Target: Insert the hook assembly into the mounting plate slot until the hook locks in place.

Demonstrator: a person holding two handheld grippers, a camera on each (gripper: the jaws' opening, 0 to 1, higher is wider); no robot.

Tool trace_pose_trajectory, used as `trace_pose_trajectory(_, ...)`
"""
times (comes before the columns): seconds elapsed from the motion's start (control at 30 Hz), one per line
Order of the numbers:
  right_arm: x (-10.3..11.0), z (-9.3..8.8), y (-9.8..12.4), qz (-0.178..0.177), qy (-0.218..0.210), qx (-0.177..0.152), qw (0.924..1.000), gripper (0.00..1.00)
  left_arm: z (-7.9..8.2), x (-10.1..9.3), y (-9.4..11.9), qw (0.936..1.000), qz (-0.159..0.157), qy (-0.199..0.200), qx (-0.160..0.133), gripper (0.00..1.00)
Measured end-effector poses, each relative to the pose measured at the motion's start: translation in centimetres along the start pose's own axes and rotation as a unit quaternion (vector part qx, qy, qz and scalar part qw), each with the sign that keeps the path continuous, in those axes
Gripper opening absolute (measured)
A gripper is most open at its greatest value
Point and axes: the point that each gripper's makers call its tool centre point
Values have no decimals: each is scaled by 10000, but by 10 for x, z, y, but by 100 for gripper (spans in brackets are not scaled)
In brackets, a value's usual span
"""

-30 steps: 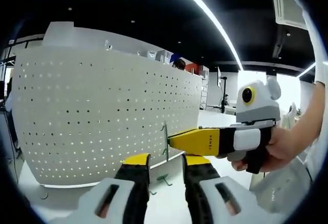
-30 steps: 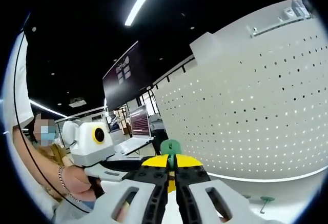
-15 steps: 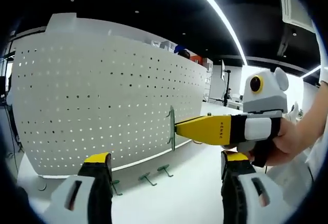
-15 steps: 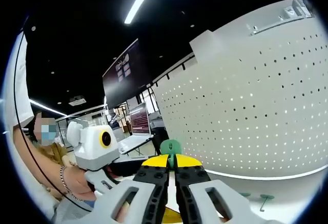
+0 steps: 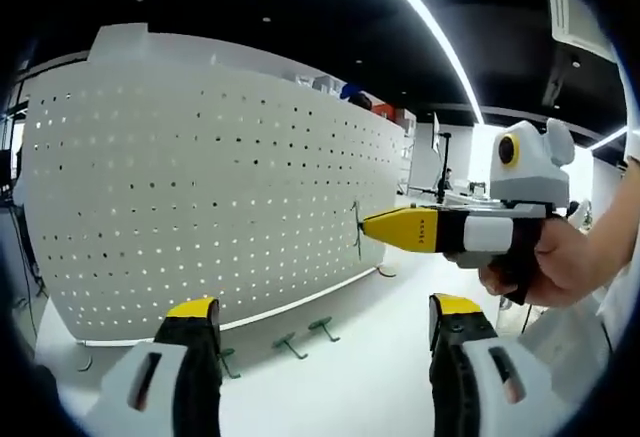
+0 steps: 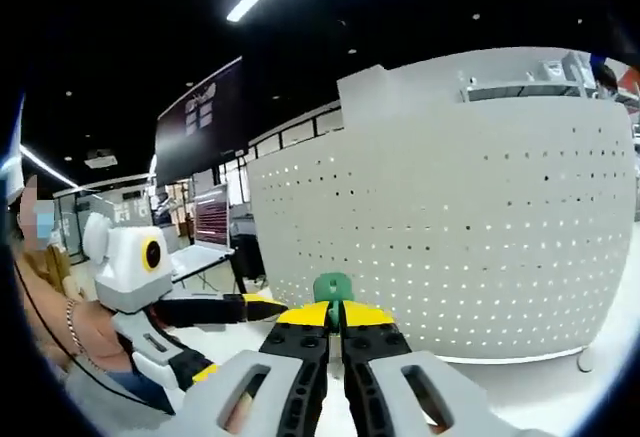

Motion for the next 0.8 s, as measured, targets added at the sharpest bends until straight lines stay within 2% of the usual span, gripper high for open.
trace_pose_trajectory(0.03,-14,-2,3,-372,199,102,9991,0,0,0,0,10000,1,-7,0,88)
trace_pose_trajectory(0.1,-19,-2,4,-472,37,84,9988,0,-1,1,0,10000,7,-6,3,88)
trace_pose_trajectory(0.13,-22,-2,4,-528,101,108,9985,0,-1,1,0,10000,11,0,3,88)
trace_pose_trajectory(0.4,-22,0,-1,-479,-3,88,9988,0,-2,2,2,10000,21,-31,20,89)
trace_pose_trajectory(0.8,-34,26,-27,-635,-132,-200,9977,0,-17,10,14,9998,159,59,90,88)
Point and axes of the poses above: the point that each gripper's makers call its tool centre point, and the gripper's own axes: y roughly backward along the fingers, x roughly to its left, z roughly out of its top, and after that the axes turned 4 degrees about -z, right-handed
